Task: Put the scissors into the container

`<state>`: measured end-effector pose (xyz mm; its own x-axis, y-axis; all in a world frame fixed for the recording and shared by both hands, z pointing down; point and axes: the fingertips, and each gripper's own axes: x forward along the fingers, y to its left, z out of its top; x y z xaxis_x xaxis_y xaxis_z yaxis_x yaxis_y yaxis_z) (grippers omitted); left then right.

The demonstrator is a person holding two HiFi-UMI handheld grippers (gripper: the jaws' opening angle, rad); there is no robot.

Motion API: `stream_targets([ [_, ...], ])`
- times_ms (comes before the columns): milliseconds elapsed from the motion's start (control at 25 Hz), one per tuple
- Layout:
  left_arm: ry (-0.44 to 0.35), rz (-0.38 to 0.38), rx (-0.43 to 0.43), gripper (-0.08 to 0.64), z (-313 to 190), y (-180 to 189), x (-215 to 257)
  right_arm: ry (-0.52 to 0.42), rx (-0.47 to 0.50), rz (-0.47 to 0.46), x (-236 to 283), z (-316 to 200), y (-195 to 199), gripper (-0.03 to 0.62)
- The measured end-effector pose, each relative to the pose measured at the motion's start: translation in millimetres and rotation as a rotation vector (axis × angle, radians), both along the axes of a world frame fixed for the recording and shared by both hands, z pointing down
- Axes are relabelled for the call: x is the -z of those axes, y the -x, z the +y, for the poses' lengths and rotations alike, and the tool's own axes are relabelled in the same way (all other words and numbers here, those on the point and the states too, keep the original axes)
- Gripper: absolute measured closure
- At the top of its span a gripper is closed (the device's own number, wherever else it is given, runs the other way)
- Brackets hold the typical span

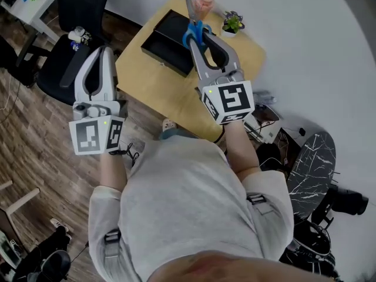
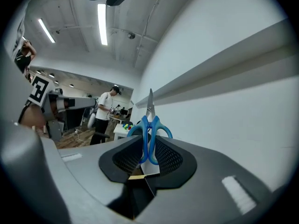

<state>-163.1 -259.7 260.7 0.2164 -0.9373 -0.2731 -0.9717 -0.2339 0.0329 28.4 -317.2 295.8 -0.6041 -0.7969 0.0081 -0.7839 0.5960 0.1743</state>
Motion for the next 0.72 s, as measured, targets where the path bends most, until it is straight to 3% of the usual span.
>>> stream_targets([
  [320,0.065,0.005,0.054,0.502,-20,13,-24,0.190,0.106,0.177,-83,-41,20,0.509],
  [720,0.117,0.010,0.109,0.503,-30,22,-42,0.425,0.202,0.315,-170,-68,30,0.509],
])
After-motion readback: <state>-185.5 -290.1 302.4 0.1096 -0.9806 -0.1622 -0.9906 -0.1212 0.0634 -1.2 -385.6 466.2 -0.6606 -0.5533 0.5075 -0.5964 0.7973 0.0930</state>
